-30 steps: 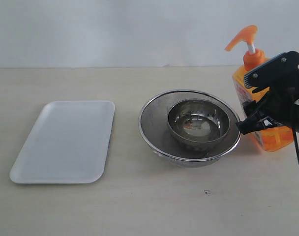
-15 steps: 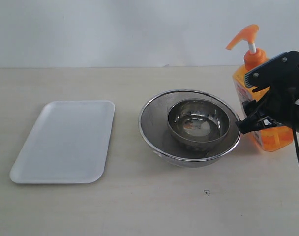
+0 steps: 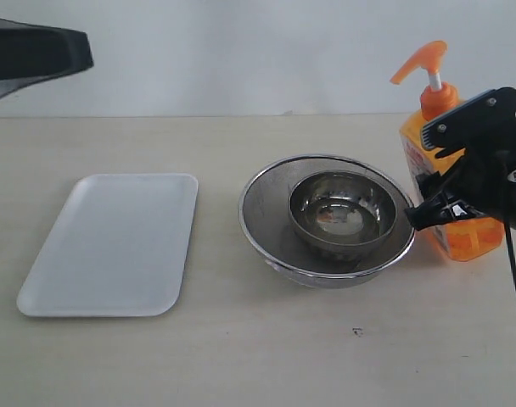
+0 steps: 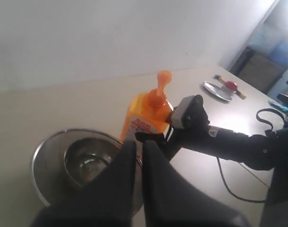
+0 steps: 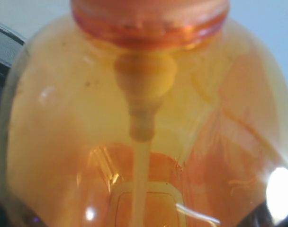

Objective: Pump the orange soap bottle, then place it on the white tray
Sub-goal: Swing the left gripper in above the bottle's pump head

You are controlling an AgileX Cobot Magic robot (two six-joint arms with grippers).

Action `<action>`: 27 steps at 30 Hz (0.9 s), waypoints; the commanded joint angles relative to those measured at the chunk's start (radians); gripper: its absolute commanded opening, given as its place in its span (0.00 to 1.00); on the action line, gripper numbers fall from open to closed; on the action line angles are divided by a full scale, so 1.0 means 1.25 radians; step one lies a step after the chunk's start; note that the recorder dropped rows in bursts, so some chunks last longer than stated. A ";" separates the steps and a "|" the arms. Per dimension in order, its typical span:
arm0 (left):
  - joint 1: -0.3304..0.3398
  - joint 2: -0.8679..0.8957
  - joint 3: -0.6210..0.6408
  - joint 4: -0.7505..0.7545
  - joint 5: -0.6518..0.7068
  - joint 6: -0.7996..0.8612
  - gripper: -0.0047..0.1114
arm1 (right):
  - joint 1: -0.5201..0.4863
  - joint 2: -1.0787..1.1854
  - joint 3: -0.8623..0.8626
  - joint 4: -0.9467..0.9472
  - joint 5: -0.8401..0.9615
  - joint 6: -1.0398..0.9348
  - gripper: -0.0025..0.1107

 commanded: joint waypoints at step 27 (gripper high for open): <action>-0.190 0.408 -0.286 -0.021 0.071 -0.054 0.08 | 0.002 -0.013 -0.001 -0.072 -0.062 -0.021 0.02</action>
